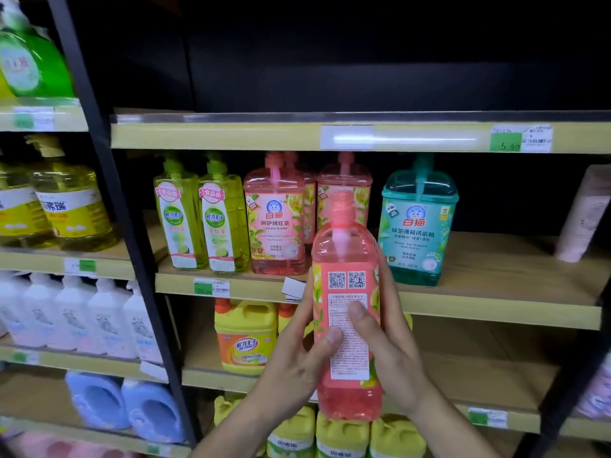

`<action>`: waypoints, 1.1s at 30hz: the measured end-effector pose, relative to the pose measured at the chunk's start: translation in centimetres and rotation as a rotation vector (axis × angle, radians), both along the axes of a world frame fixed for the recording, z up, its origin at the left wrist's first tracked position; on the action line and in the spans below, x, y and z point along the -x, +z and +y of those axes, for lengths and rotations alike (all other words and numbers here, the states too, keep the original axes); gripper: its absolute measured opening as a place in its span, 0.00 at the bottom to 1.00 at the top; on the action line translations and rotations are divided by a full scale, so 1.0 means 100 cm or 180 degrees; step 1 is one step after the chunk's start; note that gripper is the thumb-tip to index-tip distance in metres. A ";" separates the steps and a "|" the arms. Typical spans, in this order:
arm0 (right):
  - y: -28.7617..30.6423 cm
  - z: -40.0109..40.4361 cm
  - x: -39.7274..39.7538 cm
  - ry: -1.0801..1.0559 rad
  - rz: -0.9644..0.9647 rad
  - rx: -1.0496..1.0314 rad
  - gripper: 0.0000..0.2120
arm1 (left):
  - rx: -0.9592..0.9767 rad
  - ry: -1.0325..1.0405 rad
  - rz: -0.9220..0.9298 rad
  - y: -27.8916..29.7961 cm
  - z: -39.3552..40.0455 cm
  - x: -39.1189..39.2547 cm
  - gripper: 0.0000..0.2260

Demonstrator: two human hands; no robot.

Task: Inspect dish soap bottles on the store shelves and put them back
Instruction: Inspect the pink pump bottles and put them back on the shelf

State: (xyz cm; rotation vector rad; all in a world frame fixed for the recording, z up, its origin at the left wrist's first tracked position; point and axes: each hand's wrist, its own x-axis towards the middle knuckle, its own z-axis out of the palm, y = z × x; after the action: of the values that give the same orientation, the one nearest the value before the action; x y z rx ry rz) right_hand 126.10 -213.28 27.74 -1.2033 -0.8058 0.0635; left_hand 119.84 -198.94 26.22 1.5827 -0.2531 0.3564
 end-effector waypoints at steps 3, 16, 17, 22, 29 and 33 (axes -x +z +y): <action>0.009 0.005 0.000 -0.0149 -0.0079 -0.0155 0.34 | 0.0046 0.0103 -0.0004 0.004 0.001 0.000 0.33; 0.025 0.017 0.002 -0.0251 0.0061 -0.0281 0.33 | 0.0164 0.0409 -0.0109 0.023 0.000 0.002 0.31; 0.025 0.015 0.000 -0.0232 0.0065 -0.0236 0.34 | 0.0208 0.0476 -0.0072 0.024 0.000 0.002 0.30; 0.029 0.012 -0.015 0.0056 0.0613 0.0012 0.45 | 0.1002 0.0256 0.0207 0.043 -0.004 0.002 0.33; 0.011 0.038 -0.015 0.0622 0.0665 0.0568 0.38 | 0.0085 -0.0468 0.0725 0.096 -0.047 0.010 0.58; 0.028 0.023 -0.036 0.0163 0.1308 0.0112 0.38 | 0.0395 0.0150 0.0476 0.081 -0.014 -0.009 0.32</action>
State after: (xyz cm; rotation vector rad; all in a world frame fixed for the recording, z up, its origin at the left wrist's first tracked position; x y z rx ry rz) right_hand 129.65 -210.96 30.54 -1.1514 -0.4754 0.3568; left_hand 120.70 -200.36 34.36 1.4866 -0.0771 0.2830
